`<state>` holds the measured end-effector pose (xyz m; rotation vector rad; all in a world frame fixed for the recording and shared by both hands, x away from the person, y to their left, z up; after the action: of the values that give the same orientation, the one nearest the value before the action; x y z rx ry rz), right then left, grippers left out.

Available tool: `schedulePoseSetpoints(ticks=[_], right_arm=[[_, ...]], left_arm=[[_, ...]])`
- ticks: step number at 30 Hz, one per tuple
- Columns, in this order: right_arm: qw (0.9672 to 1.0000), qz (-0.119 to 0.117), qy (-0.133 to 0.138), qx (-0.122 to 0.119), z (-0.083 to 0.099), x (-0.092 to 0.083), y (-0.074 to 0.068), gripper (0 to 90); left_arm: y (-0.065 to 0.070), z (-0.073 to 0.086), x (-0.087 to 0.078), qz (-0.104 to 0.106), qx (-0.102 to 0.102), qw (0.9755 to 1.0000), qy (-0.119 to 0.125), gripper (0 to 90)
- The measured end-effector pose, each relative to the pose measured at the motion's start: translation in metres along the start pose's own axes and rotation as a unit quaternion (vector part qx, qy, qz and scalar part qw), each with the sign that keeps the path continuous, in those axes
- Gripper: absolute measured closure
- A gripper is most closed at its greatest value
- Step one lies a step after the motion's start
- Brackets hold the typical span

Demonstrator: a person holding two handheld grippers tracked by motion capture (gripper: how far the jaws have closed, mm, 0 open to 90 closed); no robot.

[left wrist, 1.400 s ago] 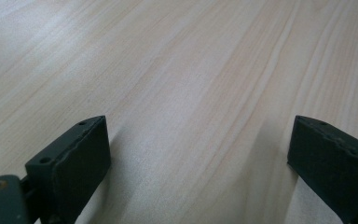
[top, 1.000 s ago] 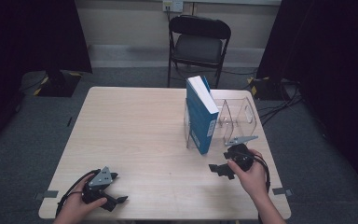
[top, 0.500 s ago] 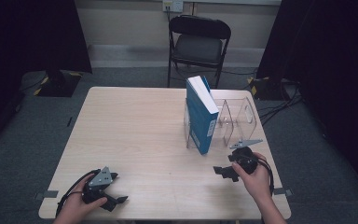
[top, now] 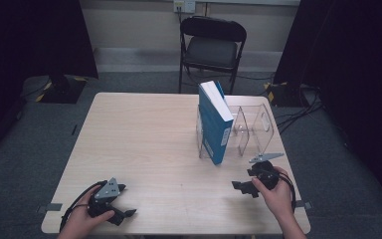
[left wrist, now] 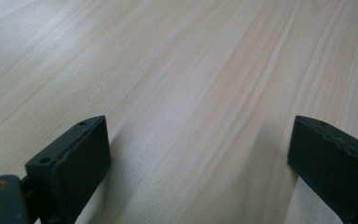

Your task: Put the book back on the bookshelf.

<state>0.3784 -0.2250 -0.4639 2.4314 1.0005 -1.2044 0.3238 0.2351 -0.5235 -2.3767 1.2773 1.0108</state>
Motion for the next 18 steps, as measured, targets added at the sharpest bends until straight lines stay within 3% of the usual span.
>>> schedulePoseSetpoints(ticks=[18], right_arm=[[0.9998, 0.011, -0.006, 0.014, 0.031, 0.004, 0.015, 16.9]], left_arm=[[0.0, 0.0, 0.0, 0.0, -0.001, 1.0, 0.001, 5.3]])
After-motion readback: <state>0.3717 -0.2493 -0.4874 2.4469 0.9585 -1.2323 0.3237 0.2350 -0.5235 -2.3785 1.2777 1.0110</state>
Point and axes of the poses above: each handheld gripper's, and its own axes: x roughly forward along the jaws, z roughly out of its underside, y roughly to its right, the point moved 3 cm from there along x, roughly forward along the jaws, and after that the axes turned 6 degrees about -x, right-handed, at the moved point
